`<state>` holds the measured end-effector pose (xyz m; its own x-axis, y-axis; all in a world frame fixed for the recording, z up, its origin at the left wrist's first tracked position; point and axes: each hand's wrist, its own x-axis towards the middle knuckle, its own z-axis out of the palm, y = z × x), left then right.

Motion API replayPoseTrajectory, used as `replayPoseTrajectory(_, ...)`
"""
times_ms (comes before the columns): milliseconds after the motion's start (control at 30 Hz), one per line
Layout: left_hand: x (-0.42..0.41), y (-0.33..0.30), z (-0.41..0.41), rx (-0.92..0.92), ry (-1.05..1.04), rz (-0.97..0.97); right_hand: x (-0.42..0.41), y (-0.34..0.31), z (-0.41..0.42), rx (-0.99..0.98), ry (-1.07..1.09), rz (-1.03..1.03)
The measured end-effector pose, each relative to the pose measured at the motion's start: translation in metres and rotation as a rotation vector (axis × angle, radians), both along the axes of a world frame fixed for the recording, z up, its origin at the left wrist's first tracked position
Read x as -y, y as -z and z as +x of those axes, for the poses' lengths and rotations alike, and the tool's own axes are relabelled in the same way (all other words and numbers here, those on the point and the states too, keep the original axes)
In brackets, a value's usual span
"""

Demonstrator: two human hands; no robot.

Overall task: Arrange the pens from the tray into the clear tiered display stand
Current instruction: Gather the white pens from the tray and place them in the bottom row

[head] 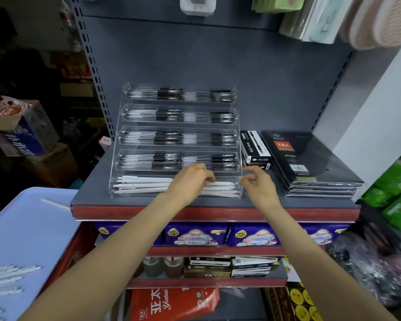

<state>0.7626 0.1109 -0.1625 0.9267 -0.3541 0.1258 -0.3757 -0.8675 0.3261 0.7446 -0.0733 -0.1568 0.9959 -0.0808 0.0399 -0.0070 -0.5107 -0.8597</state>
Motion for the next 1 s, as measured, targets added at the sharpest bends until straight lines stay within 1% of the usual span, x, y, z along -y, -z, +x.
replayPoseTrajectory(167, 0.001, 0.007, 0.004, 0.061, 0.023, 0.087, -0.002, 0.002, 0.000, -0.001, -0.002, -0.035)
replayPoseTrajectory(267, -0.001, 0.007, 0.001, 0.067, 0.055, 0.074, -0.005, 0.002, -0.002, 0.097, 0.035, -0.123)
replayPoseTrajectory(333, -0.005, 0.003, -0.003, 0.055, 0.061, -0.014, -0.011, 0.001, -0.007, 0.214, 0.061, -0.185)
replayPoseTrajectory(400, -0.014, -0.003, -0.008, 0.051, 0.039, -0.156, -0.023, -0.004, -0.011, 0.288, 0.048, -0.196)
replayPoseTrajectory(467, -0.028, -0.010, -0.016, 0.051, 0.010, -0.305, -0.041, -0.011, -0.014, 0.309, -0.013, -0.187)
replayPoseTrajectory(533, -0.050, -0.016, -0.026, 0.073, -0.025, -0.403, -0.063, -0.018, -0.014, 0.299, -0.087, -0.180)
replayPoseTrajectory(667, -0.115, -0.016, -0.051, 0.179, -0.207, -0.477, -0.129, -0.028, -0.016, 0.301, -0.233, -0.162)
replayPoseTrajectory(800, -0.205, -0.002, -0.078, 0.251, -0.451, -0.455, -0.226, -0.028, -0.029, 0.301, -0.399, -0.140)
replayPoseTrajectory(900, -0.280, 0.015, -0.095, 0.169, -0.632, -0.428, -0.306, -0.017, -0.043, 0.270, -0.519, -0.132)
replayPoseTrajectory(1000, -0.350, 0.037, -0.098, 0.099, -0.733, -0.375, -0.382, 0.004, -0.048, 0.199, -0.588, -0.125)
